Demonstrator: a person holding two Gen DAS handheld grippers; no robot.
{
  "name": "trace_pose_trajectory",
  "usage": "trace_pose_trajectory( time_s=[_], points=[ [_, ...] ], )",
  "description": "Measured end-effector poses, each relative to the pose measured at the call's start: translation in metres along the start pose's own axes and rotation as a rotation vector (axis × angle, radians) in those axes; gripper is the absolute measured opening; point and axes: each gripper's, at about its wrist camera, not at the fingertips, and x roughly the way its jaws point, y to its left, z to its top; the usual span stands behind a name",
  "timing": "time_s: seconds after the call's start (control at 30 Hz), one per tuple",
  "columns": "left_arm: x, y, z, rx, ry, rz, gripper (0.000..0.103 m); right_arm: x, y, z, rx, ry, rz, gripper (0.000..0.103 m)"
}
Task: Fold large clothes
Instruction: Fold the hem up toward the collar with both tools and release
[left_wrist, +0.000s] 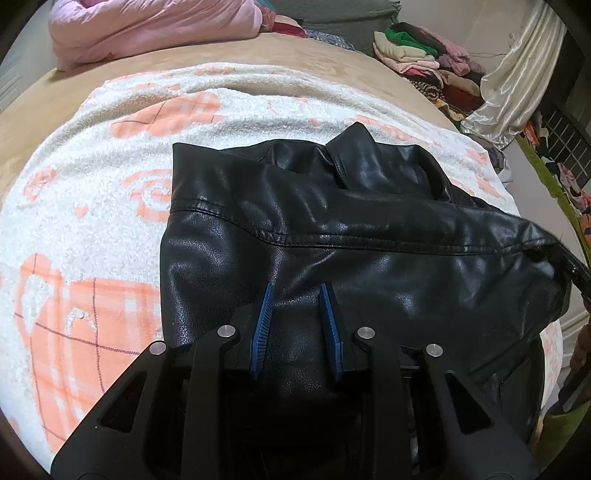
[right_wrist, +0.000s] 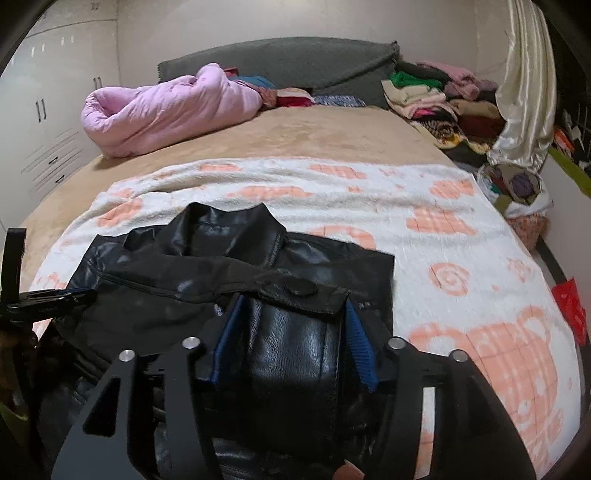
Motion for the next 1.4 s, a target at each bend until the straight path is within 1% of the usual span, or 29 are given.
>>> trace_pose_trajectory(
  time_s=[0.07, 0.13, 0.17, 0.2, 0.27, 0.4, 0.47, 0.6, 0.73, 0.8, 0.93, 1.03, 1.1, 1.13, 1.23, 1.3, 1.33, 1.4],
  points=[
    [0.000, 0.000, 0.000, -0.003, 0.000, -0.005, 0.018, -0.004, -0.006, -0.002, 0.022, -0.015, -0.028, 0.065],
    [0.000, 0.001, 0.000, -0.007, 0.000, -0.008, 0.018, -0.010, -0.012, -0.003, 0.068, -0.043, -0.037, 0.066],
    [0.000, 0.001, 0.000, -0.008, 0.000, -0.008, 0.018, -0.011, -0.013, -0.003, 0.084, -0.049, -0.036, 0.065],
    [-0.001, 0.000, 0.000, -0.007, 0.000, -0.008, 0.018, -0.010, -0.011, -0.003, 0.082, -0.049, -0.026, 0.054],
    [-0.001, 0.000, -0.001, -0.005, -0.001, -0.005, 0.018, -0.005, -0.004, 0.000, 0.056, -0.031, -0.014, 0.041],
    [-0.001, -0.001, -0.001, 0.000, -0.003, 0.000, 0.018, 0.010, 0.023, 0.004, -0.009, -0.006, 0.024, 0.043],
    [-0.001, -0.001, -0.002, 0.001, -0.003, -0.001, 0.019, 0.024, 0.037, 0.006, -0.030, 0.025, 0.043, 0.043],
    [-0.001, -0.001, -0.001, 0.005, -0.003, -0.001, 0.019, 0.053, 0.050, 0.006, -0.050, 0.102, 0.037, 0.043],
    [-0.001, -0.001, -0.001, 0.008, -0.004, -0.001, 0.019, 0.083, 0.046, -0.008, -0.052, 0.209, -0.021, 0.042],
    [-0.001, -0.001, -0.001, 0.009, -0.002, -0.005, 0.019, 0.093, 0.040, -0.017, -0.029, 0.234, -0.002, 0.042],
    [-0.001, -0.002, -0.001, 0.012, -0.002, -0.005, 0.019, 0.095, 0.037, -0.021, 0.006, 0.223, 0.016, 0.042],
    [-0.003, -0.001, 0.001, 0.001, -0.005, -0.014, 0.020, 0.084, 0.036, -0.017, 0.040, 0.186, 0.038, 0.044],
    [-0.007, -0.002, 0.002, -0.001, -0.008, -0.028, 0.026, 0.071, 0.034, -0.014, 0.060, 0.150, 0.068, 0.049],
    [-0.010, -0.003, 0.002, -0.001, -0.010, -0.036, 0.028, 0.064, 0.034, -0.013, 0.066, 0.134, 0.082, 0.050],
    [-0.019, -0.010, 0.002, 0.020, -0.021, -0.033, 0.036, 0.047, 0.037, -0.012, 0.067, 0.107, 0.109, 0.055],
    [-0.023, -0.015, 0.000, 0.025, -0.024, -0.041, 0.046, 0.037, 0.041, -0.013, 0.056, 0.088, 0.120, 0.059],
    [-0.026, -0.018, -0.001, 0.029, -0.027, -0.049, 0.048, 0.033, 0.043, -0.013, 0.052, 0.083, 0.124, 0.060],
    [-0.030, -0.024, -0.004, 0.049, -0.032, -0.052, 0.051, 0.024, 0.048, -0.014, 0.043, 0.072, 0.139, 0.065]
  ],
)
